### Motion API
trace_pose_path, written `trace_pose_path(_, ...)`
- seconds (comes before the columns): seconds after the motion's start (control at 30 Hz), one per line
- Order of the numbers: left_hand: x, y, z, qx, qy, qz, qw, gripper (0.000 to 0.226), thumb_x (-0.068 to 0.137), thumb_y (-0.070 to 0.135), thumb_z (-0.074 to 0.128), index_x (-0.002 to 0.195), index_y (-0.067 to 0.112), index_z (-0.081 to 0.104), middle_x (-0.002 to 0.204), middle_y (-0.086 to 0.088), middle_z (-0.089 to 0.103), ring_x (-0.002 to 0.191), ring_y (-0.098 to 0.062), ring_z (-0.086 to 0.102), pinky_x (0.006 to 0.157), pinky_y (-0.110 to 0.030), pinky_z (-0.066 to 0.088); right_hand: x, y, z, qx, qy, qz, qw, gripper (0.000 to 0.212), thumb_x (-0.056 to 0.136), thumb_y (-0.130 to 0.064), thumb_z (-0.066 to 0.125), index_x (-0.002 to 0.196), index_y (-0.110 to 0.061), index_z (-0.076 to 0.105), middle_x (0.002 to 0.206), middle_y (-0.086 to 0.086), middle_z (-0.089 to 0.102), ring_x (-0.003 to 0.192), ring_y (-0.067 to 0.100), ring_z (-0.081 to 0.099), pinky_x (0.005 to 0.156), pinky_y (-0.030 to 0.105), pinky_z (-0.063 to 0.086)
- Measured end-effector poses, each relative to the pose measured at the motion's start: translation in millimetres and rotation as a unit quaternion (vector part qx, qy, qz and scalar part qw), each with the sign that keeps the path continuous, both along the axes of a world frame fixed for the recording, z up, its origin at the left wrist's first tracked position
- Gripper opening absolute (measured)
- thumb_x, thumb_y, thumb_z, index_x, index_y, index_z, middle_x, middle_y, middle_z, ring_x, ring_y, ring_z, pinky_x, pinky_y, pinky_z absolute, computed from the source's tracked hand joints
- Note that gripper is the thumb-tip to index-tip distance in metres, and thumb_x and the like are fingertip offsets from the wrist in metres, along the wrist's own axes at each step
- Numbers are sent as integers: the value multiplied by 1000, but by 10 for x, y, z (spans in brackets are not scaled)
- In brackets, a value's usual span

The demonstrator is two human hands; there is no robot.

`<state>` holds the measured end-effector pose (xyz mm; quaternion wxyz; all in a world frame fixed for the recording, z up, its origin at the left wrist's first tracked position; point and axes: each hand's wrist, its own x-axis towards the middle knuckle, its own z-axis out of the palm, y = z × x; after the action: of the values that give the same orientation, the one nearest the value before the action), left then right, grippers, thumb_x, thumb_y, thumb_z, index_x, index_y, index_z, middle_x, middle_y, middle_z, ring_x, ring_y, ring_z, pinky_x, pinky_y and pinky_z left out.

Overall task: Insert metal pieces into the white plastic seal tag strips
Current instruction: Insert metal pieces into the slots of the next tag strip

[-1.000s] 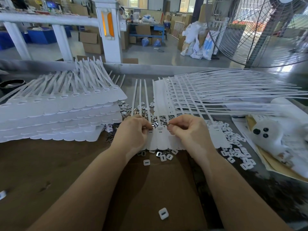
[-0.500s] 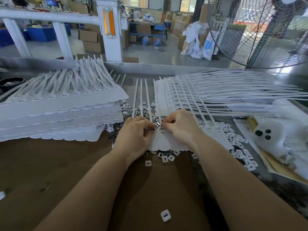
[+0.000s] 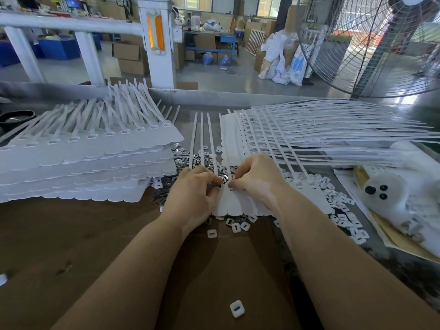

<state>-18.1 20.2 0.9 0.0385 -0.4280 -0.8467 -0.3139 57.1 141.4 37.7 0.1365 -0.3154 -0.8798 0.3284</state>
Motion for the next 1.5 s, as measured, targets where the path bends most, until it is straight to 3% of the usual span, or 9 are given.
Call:
trace_pose_path(0.13, 3, -13, 8, -3, -1, -7, 1000, 25, 93, 18, 51, 113, 23, 66, 111, 10, 57, 108, -12, 40, 85, -16, 26, 34, 12, -40, -21, 27, 3, 999, 19, 74, -14, 77, 66, -24, 62, 72, -8, 61, 79, 13, 63, 78, 29, 52)
trace_pose_path(0.23, 2, -15, 25, -8, 0, -10, 1000, 26, 94, 18, 50, 113, 23, 66, 112, 10, 57, 110, -13, 41, 85, -15, 25, 70, 26, -49, -31, 51, 5, 998, 10, 81, -11, 69, 78, -20, 70, 85, -4, 68, 85, 12, 63, 82, 28, 51)
trace_pose_path(0.43, 25, -3, 114, -54, 10, -19, 998, 26, 93, 27, 51, 116, 23, 65, 114, 6, 56, 114, -16, 43, 93, -23, 31, 152, -3, -38, -2, 55, 19, 998, 16, 86, -8, 61, 92, -15, 75, 100, 0, 70, 93, 13, 63, 88, 27, 49)
trace_pose_path(0.6, 83, -26, 206, -173, 6, -53, 984, 70, 82, 61, 51, 137, 19, 43, 132, 1, 43, 125, -20, 35, 101, -31, 29, 230, -49, -15, 6, 60, 30, 998, 18, 88, -9, 59, 95, -15, 74, 101, 1, 70, 94, 12, 62, 90, 29, 49)
trace_pose_path(0.7, 142, -46, 234, -194, 11, -74, 978, 80, 79, 65, 52, 142, 17, 35, 139, -1, 38, 128, -19, 32, 104, -30, 25, 271, -67, -6, 7, 63, 34, 997, 18, 87, -8, 59, 96, -15, 73, 100, 2, 70, 94, 12, 63, 91, 29, 50)
trace_pose_path(0.9, 127, -42, 236, -194, -20, -75, 978, 73, 80, 58, 57, 140, 20, 39, 142, 1, 36, 130, -19, 35, 106, -32, 27, 333, -88, -13, 28, 64, 30, 997, 17, 86, -6, 61, 94, -15, 73, 103, 2, 70, 96, 13, 63, 92, 29, 49)
trace_pose_path(1.1, 89, -4, 196, -144, -26, -42, 988, 42, 92, 47, 48, 130, 30, 48, 131, 5, 46, 121, -17, 43, 101, -38, 37, 348, -68, -22, 50, 24, 26, 998, 23, 87, -4, 57, 97, -16, 73, 107, 2, 69, 104, 14, 61, 98, 33, 46)
trace_pose_path(1.27, 110, 58, 180, -168, 4, -21, 986, 27, 95, 47, 39, 119, 42, 51, 124, 8, 44, 122, -20, 36, 101, -46, 28, 363, -61, -13, 36, 23, 26, 999, 22, 87, -5, 58, 98, -15, 73, 106, 1, 70, 102, 13, 62, 96, 31, 48)
trace_pose_path(1.5, 129, 120, 174, -147, 14, 14, 989, 23, 95, 43, 41, 112, 39, 56, 119, 6, 47, 121, -21, 37, 99, -47, 29, 366, -31, -22, 36, 23, 27, 999, 23, 87, -4, 56, 96, -16, 74, 105, 0, 70, 102, 12, 62, 95, 27, 47)
